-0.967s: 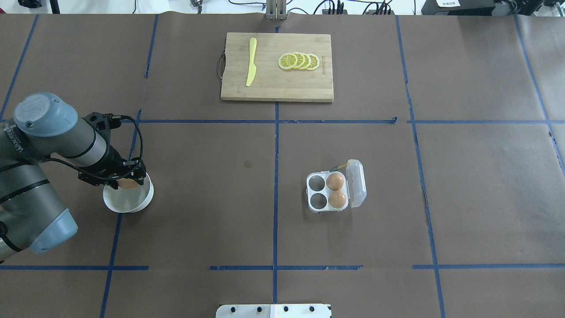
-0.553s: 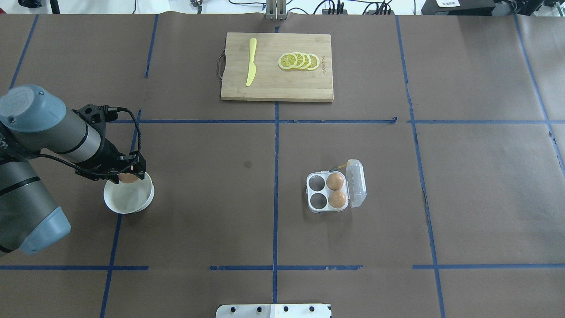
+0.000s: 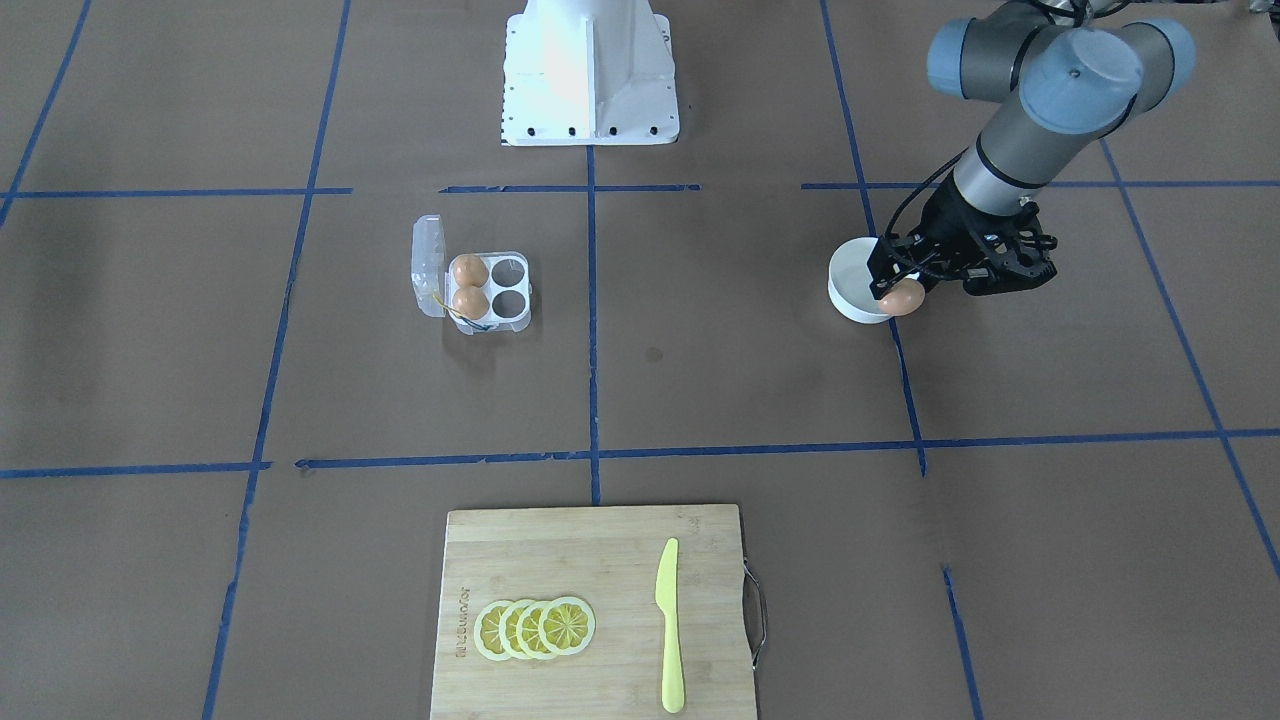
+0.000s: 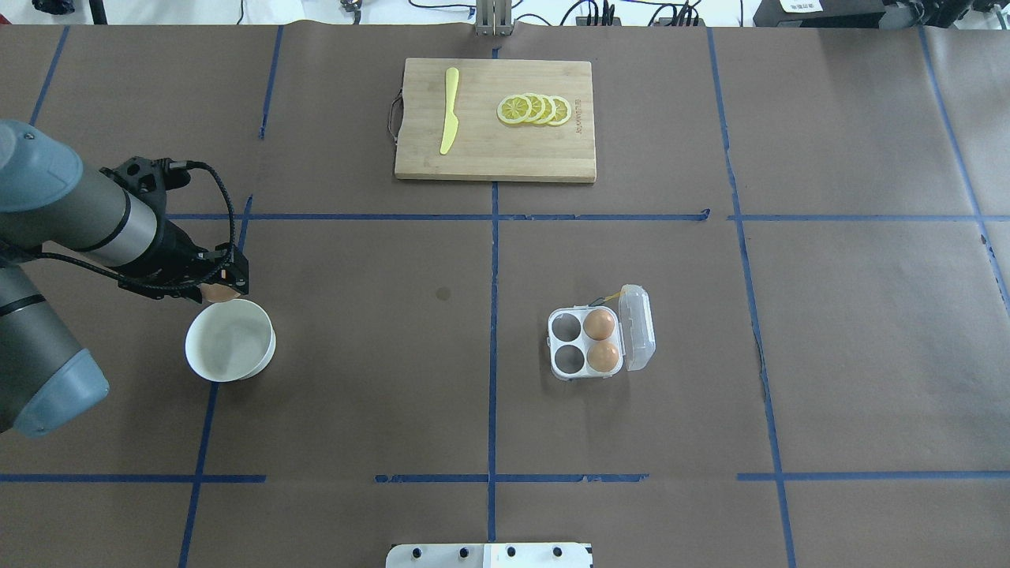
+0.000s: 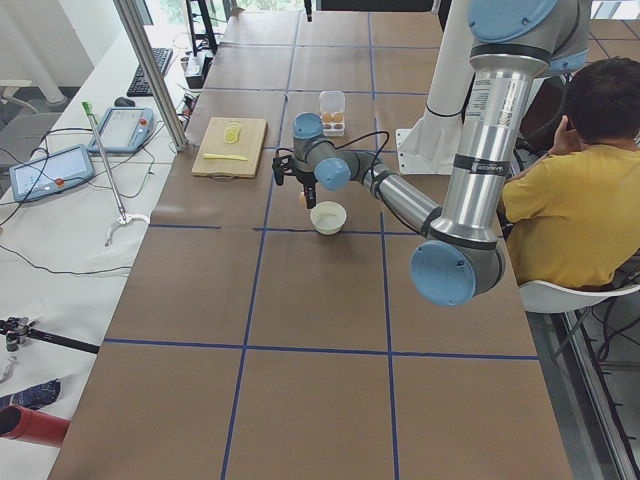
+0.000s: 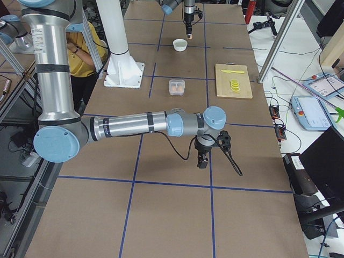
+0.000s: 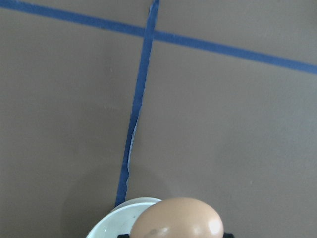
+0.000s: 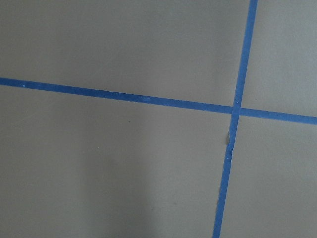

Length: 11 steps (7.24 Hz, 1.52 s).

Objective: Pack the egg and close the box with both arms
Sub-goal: 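Lift the egg with the left gripper and carry it toward the carton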

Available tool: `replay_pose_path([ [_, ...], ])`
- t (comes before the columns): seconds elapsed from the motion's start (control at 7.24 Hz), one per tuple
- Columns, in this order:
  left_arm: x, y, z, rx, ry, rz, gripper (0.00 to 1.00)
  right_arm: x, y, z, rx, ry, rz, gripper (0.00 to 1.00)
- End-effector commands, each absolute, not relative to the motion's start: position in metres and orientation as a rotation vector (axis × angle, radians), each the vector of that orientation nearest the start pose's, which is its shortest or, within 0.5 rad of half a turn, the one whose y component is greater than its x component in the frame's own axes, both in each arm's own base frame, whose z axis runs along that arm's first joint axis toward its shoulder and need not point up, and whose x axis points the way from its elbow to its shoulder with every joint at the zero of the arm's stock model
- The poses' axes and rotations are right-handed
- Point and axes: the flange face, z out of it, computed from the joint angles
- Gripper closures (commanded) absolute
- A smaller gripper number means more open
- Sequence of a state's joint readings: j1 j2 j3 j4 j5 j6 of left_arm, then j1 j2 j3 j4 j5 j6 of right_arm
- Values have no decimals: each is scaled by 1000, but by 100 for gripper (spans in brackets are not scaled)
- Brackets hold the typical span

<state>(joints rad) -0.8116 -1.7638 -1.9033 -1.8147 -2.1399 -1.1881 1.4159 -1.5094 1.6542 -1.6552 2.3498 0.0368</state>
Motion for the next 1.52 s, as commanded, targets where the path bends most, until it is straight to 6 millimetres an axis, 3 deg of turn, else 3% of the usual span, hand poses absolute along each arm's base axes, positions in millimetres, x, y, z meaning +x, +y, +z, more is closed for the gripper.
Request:
replay_pose_path([
  [0.0, 335, -461, 345, 0, 960, -154, 100, -17, -521, 596, -21, -781, -134, 0],
  [0.14, 359, -458, 326, 2, 983, -115, 100, -17, -521, 597, -22, -781, -134, 0],
  [0.41, 433, -450, 267, -2, 1041, -12, 100, -17, -522, 594, -17, -782, -136, 0],
  [0.97, 549, -399, 151, 44, 1160, 166, 100, -17, -521, 594, -17, -782, -136, 0],
  [1.24, 599, -370, 116, 51, 1218, 234, 100, -17, -521, 594, -15, -782, -138, 0],
  [1.38, 612, -371, 111, 72, 1211, 225, 100, -17, -521, 595, -17, -782, -137, 0],
])
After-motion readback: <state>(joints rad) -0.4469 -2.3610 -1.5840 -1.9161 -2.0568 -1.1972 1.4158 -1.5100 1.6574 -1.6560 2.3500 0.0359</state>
